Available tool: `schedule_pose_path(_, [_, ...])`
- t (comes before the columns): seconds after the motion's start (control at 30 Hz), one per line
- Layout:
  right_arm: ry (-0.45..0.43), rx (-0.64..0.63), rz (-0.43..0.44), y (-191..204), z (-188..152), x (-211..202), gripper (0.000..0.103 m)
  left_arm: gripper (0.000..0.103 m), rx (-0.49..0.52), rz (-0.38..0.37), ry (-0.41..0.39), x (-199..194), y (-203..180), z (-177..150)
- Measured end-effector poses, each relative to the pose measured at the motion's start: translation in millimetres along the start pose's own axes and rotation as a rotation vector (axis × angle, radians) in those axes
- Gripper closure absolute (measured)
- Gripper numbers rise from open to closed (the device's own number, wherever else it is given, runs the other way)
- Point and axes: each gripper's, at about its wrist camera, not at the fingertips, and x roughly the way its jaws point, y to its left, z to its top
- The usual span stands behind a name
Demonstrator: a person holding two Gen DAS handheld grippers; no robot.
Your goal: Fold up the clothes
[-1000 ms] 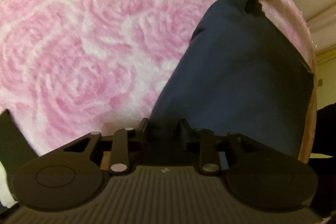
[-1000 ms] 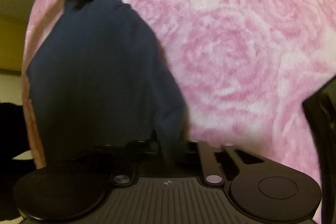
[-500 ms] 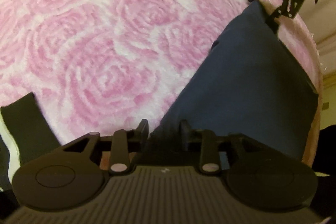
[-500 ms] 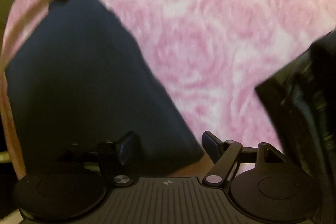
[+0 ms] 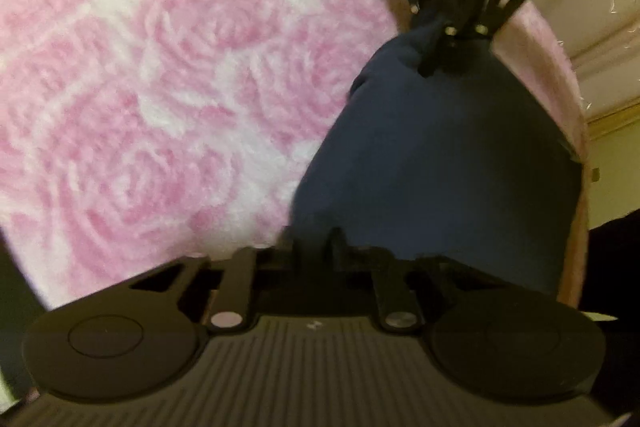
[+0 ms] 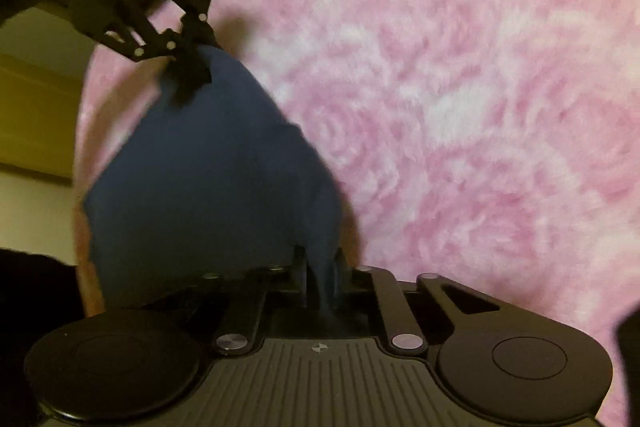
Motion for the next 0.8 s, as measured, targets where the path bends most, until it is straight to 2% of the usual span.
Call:
schedule_pose_path(0.1, [-0.023,0.006,-0.081,-12.6,12.4,-9.9,0.096,0.093,0.014,0.008,-0.068,-33.7,-4.0,1.8])
schedule_pose_path(0.2, [-0.013,0.016,-0.156,-26.6,18.8,-0.3,0.095,0.093,-0.016,0.058,-0.077,-24.5,17.9,17.8])
schedule_pose_path(0.27, [-0.027,0.022,-0.193,-31.0,16.0,5.7,0.078,0.092,-0.026,0.086,-0.037,-5.9,33.5,26.4])
schedule_pose_path(0.3, [-0.055,0.030,-0.217,-31.5,12.5,4.2,0.064,0.085,-0.032,0.090,-0.037,-3.7,37.0,26.0])
schedule_pose_path(0.33, [-0.086,0.044,-0.242,-31.7,7.4,1.4,0.056,0.081,-0.038,0.095,-0.038,-2.3,40.1,25.3])
schedule_pose_path(0.4, [-0.132,0.086,-0.285,-31.0,-7.6,-7.5,0.053,0.070,-0.049,0.104,-0.041,0.7,46.5,24.0])
schedule_pose_path(0.47, [-0.168,0.117,-0.325,-27.4,-21.3,-16.4,0.053,0.068,-0.068,0.125,-0.067,-6.7,47.3,15.3])
schedule_pose_path(0.57, [-0.257,0.079,-0.415,4.6,-28.3,-30.1,0.053,0.067,-0.096,0.169,-0.100,-21.2,46.0,6.5])
schedule_pose_path(0.63, [-0.359,0.100,-0.374,24.6,-29.2,-34.9,0.053,0.075,-0.091,0.206,-0.141,-32.9,36.0,6.7])
schedule_pose_path(0.7, [-0.404,0.127,-0.300,34.0,-26.5,-21.0,0.054,0.077,-0.075,0.192,-0.188,-34.0,23.7,11.4])
schedule_pose_path(0.77, [-0.377,0.127,-0.267,33.1,-32.3,-5.3,0.054,0.076,-0.068,0.155,-0.223,-27.4,12.9,19.1])
schedule_pose_path(0.8, [-0.348,0.125,-0.282,29.0,-38.7,2.5,0.054,0.076,-0.075,0.171,-0.212,-26.1,15.8,14.6])
